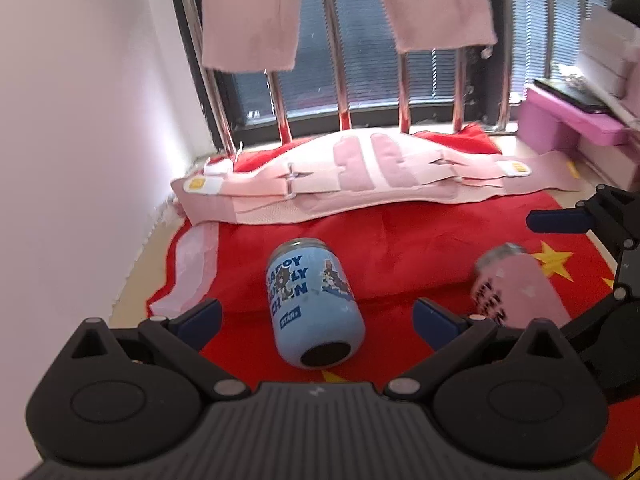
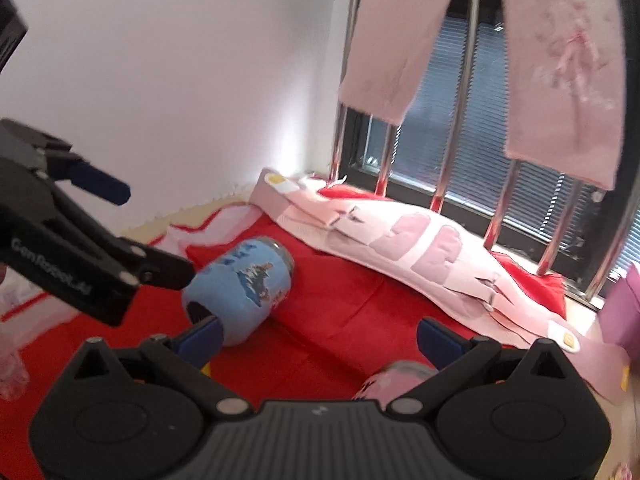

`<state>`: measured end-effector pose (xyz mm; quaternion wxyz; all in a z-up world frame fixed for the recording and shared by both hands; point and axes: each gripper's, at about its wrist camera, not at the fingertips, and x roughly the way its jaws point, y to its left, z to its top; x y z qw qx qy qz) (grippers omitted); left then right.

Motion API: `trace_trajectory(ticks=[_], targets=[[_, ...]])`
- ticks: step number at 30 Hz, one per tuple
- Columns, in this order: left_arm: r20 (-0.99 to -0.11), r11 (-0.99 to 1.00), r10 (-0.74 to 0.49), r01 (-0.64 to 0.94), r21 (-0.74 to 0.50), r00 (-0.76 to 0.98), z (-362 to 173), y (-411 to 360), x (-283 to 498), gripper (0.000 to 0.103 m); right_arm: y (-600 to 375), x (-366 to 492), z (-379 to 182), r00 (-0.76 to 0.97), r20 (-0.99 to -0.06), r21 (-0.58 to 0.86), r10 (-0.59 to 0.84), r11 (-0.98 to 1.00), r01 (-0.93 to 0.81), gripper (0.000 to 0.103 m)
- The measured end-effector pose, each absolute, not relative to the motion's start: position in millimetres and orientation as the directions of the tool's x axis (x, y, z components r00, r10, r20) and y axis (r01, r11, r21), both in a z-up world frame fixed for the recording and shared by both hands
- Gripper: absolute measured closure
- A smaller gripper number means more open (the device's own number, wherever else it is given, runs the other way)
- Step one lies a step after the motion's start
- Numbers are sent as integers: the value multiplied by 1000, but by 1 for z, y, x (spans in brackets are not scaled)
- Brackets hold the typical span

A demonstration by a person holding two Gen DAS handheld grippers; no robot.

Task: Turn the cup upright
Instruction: 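Move the left tool toward the lying light-blue cup and open it, then close the left tool around the light-blue cup's body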

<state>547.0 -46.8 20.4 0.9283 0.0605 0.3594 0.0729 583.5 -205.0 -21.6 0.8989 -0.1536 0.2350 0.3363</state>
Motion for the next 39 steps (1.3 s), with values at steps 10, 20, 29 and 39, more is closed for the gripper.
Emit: trace_trajectory(ticks=[10, 20, 29, 39], targets=[[-726, 972, 232, -120, 204, 648, -25, -32, 620, 0, -185, 641, -51, 598, -611, -145, 518, 669, -729, 0], [-824, 982, 188, -106, 155, 535, -65, -13, 657, 6, -167, 661, -67, 575, -661, -200, 482, 625, -754, 0], [-824, 987, 160, -83, 136, 544, -75, -13, 664, 16, -163, 659, -67, 582, -673, -238, 457, 611, -755, 0], [-786, 990, 127, -32, 136, 605, -53, -16, 644, 16, -168, 636, -58, 589, -665, -239, 459, 616, -751, 0]])
